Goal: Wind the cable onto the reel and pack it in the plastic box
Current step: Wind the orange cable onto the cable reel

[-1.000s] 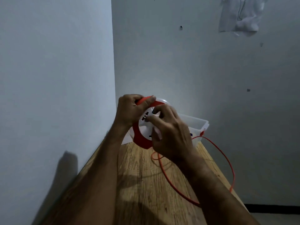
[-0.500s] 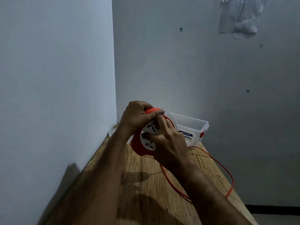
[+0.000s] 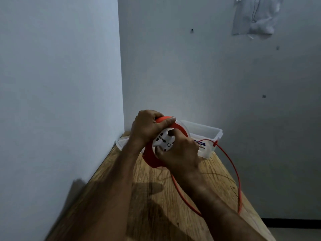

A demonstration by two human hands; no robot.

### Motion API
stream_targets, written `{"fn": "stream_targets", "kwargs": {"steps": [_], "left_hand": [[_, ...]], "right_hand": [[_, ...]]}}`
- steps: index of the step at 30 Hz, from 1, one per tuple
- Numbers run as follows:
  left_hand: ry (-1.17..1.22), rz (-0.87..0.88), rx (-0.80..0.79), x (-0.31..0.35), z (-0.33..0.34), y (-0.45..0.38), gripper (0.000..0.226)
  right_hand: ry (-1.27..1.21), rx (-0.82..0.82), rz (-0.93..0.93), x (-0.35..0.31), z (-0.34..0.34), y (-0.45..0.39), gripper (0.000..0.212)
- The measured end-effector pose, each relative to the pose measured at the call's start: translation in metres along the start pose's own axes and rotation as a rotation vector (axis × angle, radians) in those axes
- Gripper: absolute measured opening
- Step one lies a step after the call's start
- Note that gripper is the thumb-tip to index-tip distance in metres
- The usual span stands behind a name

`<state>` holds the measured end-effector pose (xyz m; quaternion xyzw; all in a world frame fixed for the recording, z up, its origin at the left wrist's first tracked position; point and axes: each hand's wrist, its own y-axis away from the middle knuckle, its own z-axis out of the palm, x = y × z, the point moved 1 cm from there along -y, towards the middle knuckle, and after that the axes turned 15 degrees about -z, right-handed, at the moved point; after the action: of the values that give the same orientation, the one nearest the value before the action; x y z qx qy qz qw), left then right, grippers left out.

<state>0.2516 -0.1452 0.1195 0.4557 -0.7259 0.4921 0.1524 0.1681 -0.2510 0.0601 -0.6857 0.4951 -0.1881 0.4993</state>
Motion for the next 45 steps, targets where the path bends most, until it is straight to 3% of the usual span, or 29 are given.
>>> {"fn": "stream_targets", "kwargs": {"steps": [7, 10, 13, 16, 18, 21, 26, 28, 30, 33, 36, 45], "left_hand": [[-0.024, 0.059, 0.117, 0.008, 0.009, 0.003, 0.053], [-0.052, 0.096, 0.133, 0.011, 0.015, 0.005, 0.055], [-0.084, 0.129, 0.115, 0.013, 0.02, 0.008, 0.054], [-0.084, 0.129, 0.102, 0.011, 0.02, 0.007, 0.053], [-0.035, 0.112, 0.112, 0.007, 0.017, 0.004, 0.053], [0.075, 0.076, 0.144, 0.003, 0.011, 0.0, 0.05], [0.112, 0.043, 0.177, -0.003, -0.004, -0.004, 0.042], [0.103, 0.036, 0.189, -0.007, -0.009, -0.005, 0.041], [0.085, 0.042, 0.186, -0.009, -0.012, -0.006, 0.039], [0.075, 0.051, 0.145, -0.011, -0.016, -0.007, 0.04], [0.053, 0.045, 0.099, -0.013, -0.016, -0.008, 0.043], [0.055, 0.055, 0.011, -0.012, -0.008, -0.006, 0.06]], "right_hand": [[-0.215, 0.166, 0.34, -0.002, -0.002, -0.001, 0.06], [-0.479, 0.252, 0.677, 0.003, 0.004, -0.001, 0.06], [-0.904, 0.386, 1.077, 0.004, 0.008, -0.003, 0.059], [-1.067, 0.471, 1.224, 0.004, 0.006, -0.006, 0.072], [-1.051, 0.433, 1.146, 0.005, 0.004, -0.009, 0.062], [-0.773, 0.269, 0.858, 0.006, 0.0, -0.011, 0.042], [0.03, 0.212, 0.046, 0.007, -0.027, -0.023, 0.024], [0.151, 0.154, -0.314, 0.004, -0.037, -0.029, 0.017], [0.154, -0.041, -0.551, 0.003, -0.036, -0.031, 0.023], [0.231, -0.319, -0.648, 0.006, -0.026, -0.024, 0.052], [0.301, -0.383, -0.648, 0.008, -0.019, -0.018, 0.071], [0.359, -0.32, -0.658, 0.015, -0.018, -0.002, 0.054]]}}
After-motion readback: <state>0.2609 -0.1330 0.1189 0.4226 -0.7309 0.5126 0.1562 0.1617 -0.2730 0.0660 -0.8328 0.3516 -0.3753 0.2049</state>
